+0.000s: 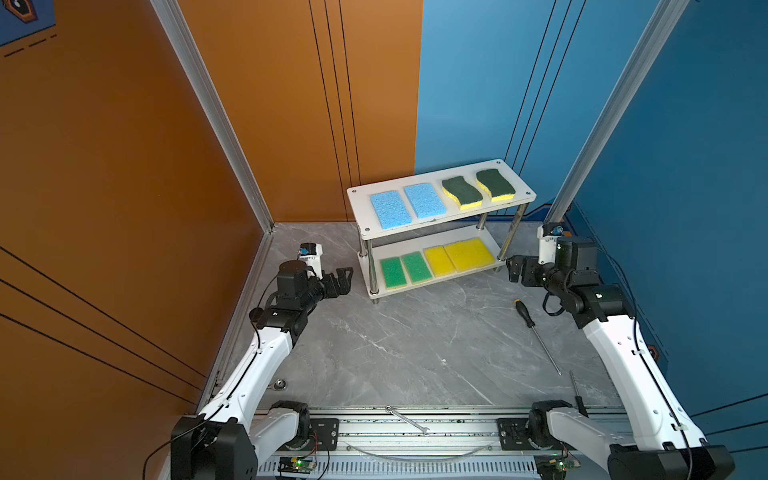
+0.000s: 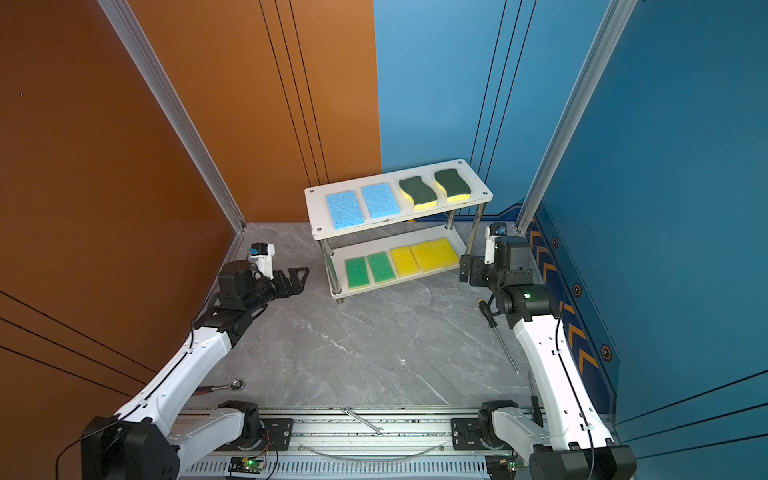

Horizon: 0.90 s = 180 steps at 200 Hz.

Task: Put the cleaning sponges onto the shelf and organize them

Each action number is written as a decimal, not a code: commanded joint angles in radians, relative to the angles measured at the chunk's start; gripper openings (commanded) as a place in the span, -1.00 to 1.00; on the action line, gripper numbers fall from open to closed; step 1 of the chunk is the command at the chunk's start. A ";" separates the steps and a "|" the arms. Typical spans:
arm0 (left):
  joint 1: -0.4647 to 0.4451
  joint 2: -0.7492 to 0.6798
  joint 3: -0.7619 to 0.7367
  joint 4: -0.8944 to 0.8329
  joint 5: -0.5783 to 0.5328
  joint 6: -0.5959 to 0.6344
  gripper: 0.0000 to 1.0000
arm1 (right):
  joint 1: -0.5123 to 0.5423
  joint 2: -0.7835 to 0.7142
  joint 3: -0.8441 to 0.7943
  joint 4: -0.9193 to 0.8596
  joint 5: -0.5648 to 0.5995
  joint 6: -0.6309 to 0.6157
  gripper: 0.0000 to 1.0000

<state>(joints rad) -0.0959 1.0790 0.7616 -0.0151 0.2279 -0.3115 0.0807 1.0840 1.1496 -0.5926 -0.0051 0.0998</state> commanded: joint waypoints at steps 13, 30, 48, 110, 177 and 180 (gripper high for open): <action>0.009 -0.020 -0.014 0.073 -0.126 0.042 0.95 | -0.016 0.002 -0.110 0.181 -0.039 -0.038 1.00; 0.012 -0.027 -0.019 0.098 -0.159 0.047 0.95 | -0.033 0.001 -0.160 0.250 -0.063 -0.021 1.00; 0.013 -0.022 0.002 0.084 -0.174 0.071 0.95 | -0.053 0.018 -0.206 0.320 -0.100 0.000 1.00; 0.015 -0.019 0.007 0.111 -0.196 0.188 0.95 | -0.076 0.148 -0.344 0.577 -0.114 0.003 1.00; 0.015 0.036 -0.019 0.179 -0.228 0.265 0.95 | -0.075 0.241 -0.508 0.892 -0.076 -0.002 1.00; 0.015 0.038 -0.022 0.185 -0.231 0.269 0.95 | -0.075 0.247 -0.513 0.904 -0.077 -0.001 1.00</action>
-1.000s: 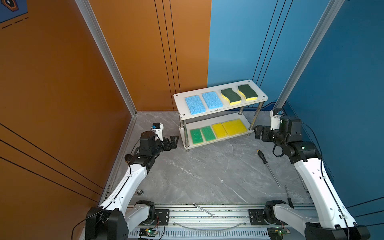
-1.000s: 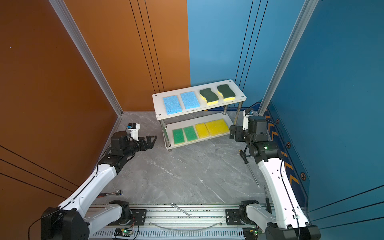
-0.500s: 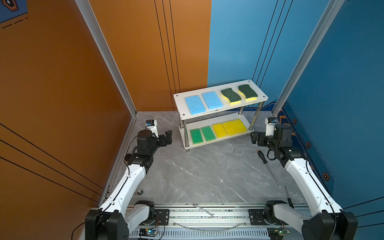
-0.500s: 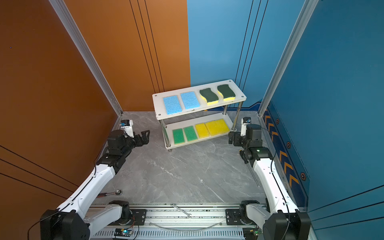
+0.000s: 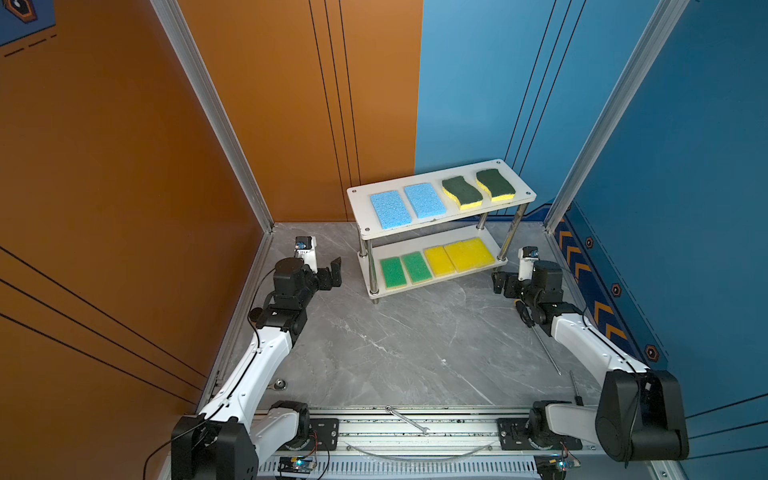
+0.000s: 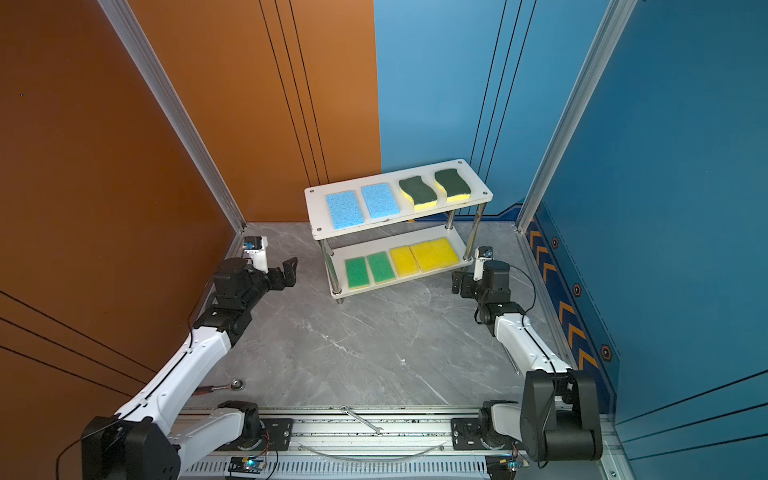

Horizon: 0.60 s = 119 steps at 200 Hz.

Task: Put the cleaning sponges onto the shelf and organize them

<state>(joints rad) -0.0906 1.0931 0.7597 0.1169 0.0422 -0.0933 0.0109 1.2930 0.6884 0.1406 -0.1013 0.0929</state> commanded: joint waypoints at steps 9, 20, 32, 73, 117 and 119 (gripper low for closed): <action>0.011 0.030 -0.036 0.084 -0.052 0.059 0.95 | -0.005 0.054 -0.071 0.207 0.019 0.005 1.00; 0.015 0.039 -0.059 0.127 -0.053 0.064 0.95 | -0.002 0.074 -0.087 0.245 0.018 -0.001 1.00; 0.023 0.050 -0.076 0.175 -0.049 0.063 0.95 | 0.003 0.082 -0.084 0.223 0.032 -0.026 1.00; 0.046 0.109 -0.083 0.246 -0.033 0.061 0.95 | 0.009 0.137 -0.172 0.384 0.099 -0.078 1.00; 0.067 0.164 -0.116 0.330 -0.013 0.054 0.95 | 0.025 0.178 -0.241 0.568 0.095 -0.092 0.99; 0.069 0.167 -0.117 0.332 -0.013 0.055 0.95 | 0.030 0.178 -0.243 0.568 0.102 -0.095 0.99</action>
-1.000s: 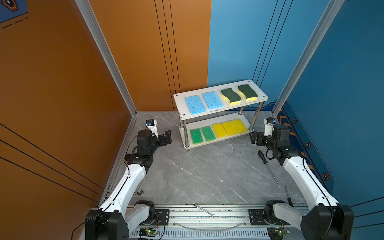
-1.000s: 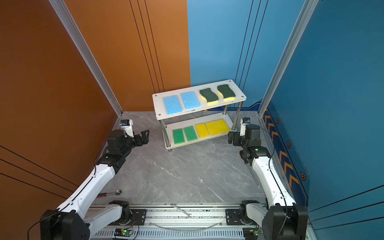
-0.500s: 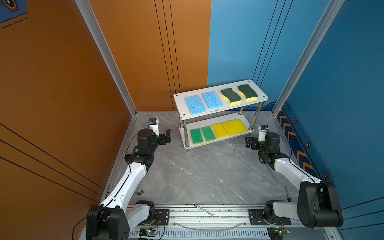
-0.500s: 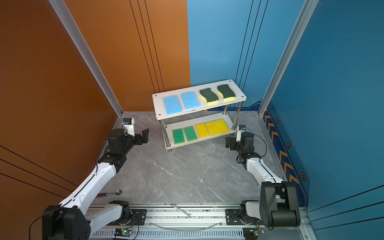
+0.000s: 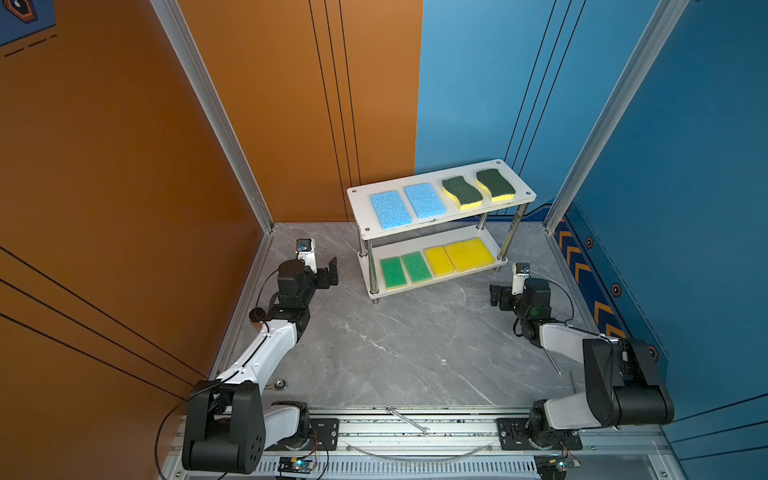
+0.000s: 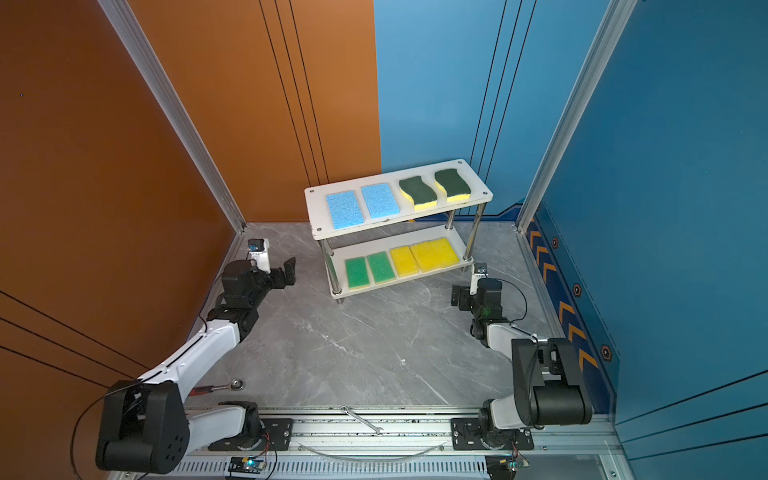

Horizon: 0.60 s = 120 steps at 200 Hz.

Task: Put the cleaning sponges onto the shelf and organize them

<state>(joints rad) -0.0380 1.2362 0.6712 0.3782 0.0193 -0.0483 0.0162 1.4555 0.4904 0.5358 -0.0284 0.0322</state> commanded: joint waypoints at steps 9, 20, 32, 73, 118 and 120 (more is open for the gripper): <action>0.020 0.034 -0.033 0.076 0.005 0.018 0.95 | 0.034 0.017 -0.045 0.180 0.042 -0.038 1.00; 0.024 0.049 -0.046 0.091 -0.004 0.030 0.95 | 0.033 0.016 -0.051 0.184 0.049 -0.037 1.00; 0.029 0.067 -0.068 0.124 -0.011 0.041 0.95 | 0.033 0.020 -0.055 0.200 0.068 -0.030 1.00; 0.038 0.151 -0.138 0.240 -0.014 0.043 0.95 | 0.021 0.073 -0.095 0.320 0.132 0.009 1.00; 0.053 0.146 -0.152 0.265 -0.011 0.053 0.95 | 0.019 0.090 -0.118 0.378 0.143 0.016 1.00; 0.053 0.148 -0.151 0.265 -0.009 0.054 0.95 | 0.019 0.091 -0.119 0.379 0.142 0.016 1.00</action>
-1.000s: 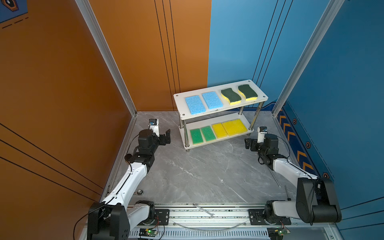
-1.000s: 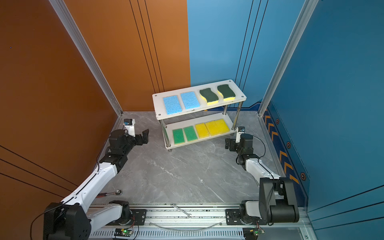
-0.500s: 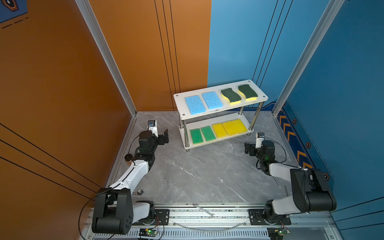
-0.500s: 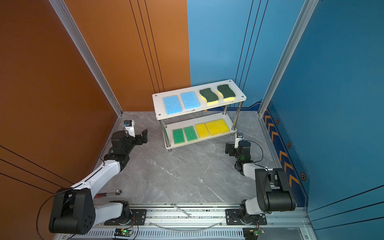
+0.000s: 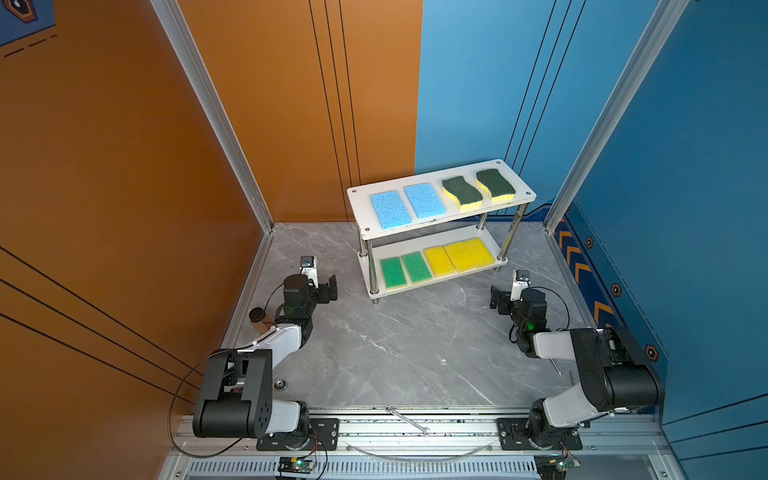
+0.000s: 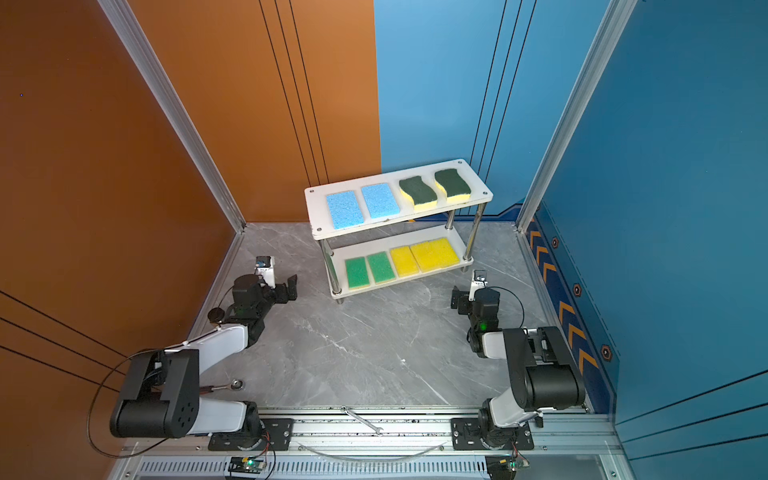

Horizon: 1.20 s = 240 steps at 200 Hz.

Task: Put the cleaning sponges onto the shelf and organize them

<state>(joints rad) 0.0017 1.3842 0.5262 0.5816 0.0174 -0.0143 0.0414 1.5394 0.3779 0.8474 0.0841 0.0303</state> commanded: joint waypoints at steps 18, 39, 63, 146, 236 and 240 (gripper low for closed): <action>0.014 -0.011 -0.009 0.040 -0.009 0.011 0.95 | -0.006 0.006 -0.006 0.067 0.030 0.019 1.00; 0.015 -0.035 -0.016 -0.010 -0.035 -0.008 0.95 | -0.007 0.007 -0.006 0.067 0.030 0.018 1.00; 0.017 -0.025 -0.051 0.001 -0.052 -0.011 0.95 | -0.008 0.007 -0.006 0.067 0.028 0.019 1.00; 0.003 0.174 -0.148 0.346 -0.126 -0.009 0.96 | -0.008 0.006 -0.007 0.067 0.028 0.019 1.00; -0.055 0.180 -0.153 0.353 -0.228 0.026 0.95 | -0.008 0.006 -0.005 0.066 0.028 0.018 1.00; -0.058 0.180 -0.156 0.358 -0.230 0.029 0.95 | -0.009 0.006 -0.005 0.065 0.028 0.019 1.00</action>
<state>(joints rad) -0.0387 1.5639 0.3798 0.9085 -0.1619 -0.0135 0.0391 1.5394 0.3775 0.9001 0.0849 0.0303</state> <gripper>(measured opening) 0.976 0.998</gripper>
